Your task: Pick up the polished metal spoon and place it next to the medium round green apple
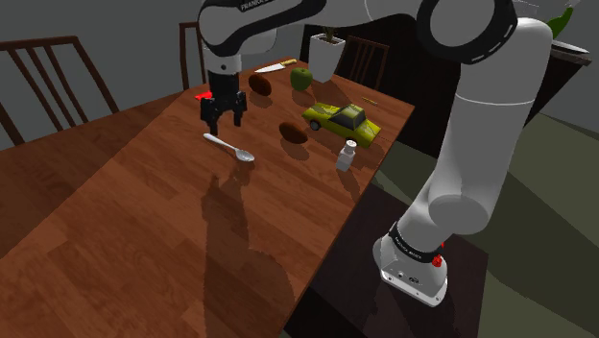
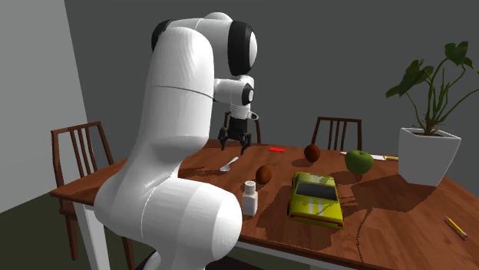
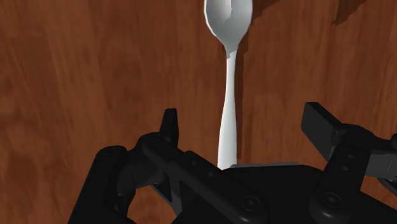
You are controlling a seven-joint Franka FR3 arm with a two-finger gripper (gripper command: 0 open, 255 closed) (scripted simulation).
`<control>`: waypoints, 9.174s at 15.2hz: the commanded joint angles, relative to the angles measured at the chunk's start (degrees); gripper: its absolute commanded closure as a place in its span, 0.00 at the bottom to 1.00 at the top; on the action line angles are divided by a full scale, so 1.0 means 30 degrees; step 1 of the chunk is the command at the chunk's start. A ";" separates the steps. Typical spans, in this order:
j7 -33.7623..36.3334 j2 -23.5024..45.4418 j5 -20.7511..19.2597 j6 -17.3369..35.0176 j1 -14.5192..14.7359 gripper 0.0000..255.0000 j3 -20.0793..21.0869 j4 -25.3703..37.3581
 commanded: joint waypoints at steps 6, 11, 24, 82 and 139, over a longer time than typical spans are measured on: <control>0.0016 0.0988 -0.0007 0.1394 0.0144 0.00 0.0026 -0.0408; 0.0013 0.1111 -0.0004 0.1761 0.0177 0.00 0.0037 -0.0648; -0.0010 0.1073 0.0000 0.1758 0.0161 1.00 0.0032 -0.0687; -0.9604 -0.2208 -0.0619 -0.6762 -0.6211 1.00 -0.4302 0.3381; -1.3984 0.1838 -0.0531 -0.3068 -0.8882 0.00 -0.5769 0.3433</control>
